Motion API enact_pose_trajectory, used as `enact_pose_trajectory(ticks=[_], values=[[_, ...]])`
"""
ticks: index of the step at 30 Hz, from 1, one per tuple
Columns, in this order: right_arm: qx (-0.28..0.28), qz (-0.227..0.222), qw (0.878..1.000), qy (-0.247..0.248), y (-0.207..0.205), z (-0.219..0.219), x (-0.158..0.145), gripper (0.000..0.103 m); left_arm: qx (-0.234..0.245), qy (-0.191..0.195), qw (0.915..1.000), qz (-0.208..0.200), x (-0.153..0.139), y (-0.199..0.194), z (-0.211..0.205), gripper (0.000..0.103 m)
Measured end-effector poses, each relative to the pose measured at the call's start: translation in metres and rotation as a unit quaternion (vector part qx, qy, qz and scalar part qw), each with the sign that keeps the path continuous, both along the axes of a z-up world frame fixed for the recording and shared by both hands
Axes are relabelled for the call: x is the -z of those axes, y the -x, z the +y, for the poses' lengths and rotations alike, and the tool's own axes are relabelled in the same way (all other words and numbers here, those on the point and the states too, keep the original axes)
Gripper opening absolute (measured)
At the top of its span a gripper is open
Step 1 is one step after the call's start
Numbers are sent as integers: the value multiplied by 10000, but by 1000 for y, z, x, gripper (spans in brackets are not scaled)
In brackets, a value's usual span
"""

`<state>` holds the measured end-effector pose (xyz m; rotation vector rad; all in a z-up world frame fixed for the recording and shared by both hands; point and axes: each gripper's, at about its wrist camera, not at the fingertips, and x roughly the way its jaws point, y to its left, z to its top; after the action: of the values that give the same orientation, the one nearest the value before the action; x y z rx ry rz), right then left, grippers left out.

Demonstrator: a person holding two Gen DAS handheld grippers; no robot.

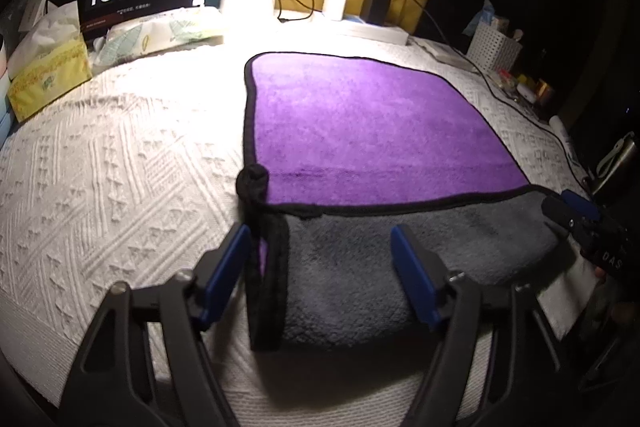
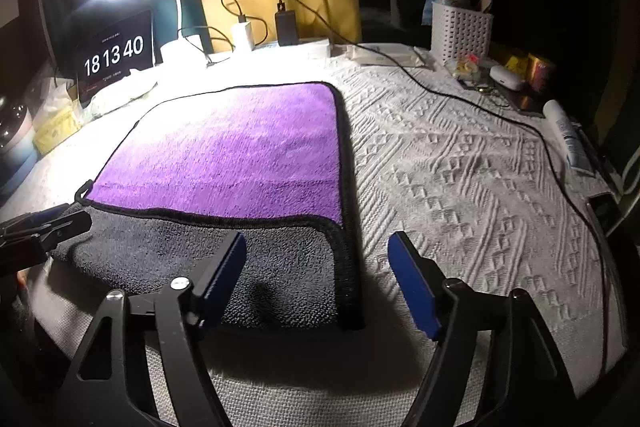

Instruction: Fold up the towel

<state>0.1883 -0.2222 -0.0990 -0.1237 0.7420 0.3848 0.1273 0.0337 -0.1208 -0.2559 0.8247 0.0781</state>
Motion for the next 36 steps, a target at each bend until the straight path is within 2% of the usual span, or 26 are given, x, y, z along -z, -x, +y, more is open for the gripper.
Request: enact_pose_trajectory(ticks=[2, 12, 13, 14, 16, 18, 22, 36], values=[[-47, 51, 10000, -8, -1, 1, 2, 64, -9, -45, 10000, 30, 1, -1, 0, 69], [-168, 121, 9998, 74, 1, 3, 7, 38, -126, -288, 9995, 45, 0, 5, 0, 38], [-163, 100, 9998, 96, 2, 4, 6, 31, -114, -278, 9995, 27, 0, 6, -1, 35], [-143, 66, 9998, 129, 2, 3, 6, 23, -116, -319, 9994, 22, -1, 7, -2, 29], [-108, 28, 9998, 170, 3, 3, 4, 17, -120, -465, 9988, -29, -3, 10, -4, 23], [-101, -20, 9998, 194, 5, 2, 2, 14, -95, -520, 9986, -95, -5, 12, -6, 12], [-104, -98, 9997, 209, 8, 1, -3, 9, -37, -494, 9987, -140, -7, 13, -9, 9], [-112, -474, 9987, 165, 12, 5, -32, 9, -29, -360, 9980, -526, -31, 16, -5, 8]])
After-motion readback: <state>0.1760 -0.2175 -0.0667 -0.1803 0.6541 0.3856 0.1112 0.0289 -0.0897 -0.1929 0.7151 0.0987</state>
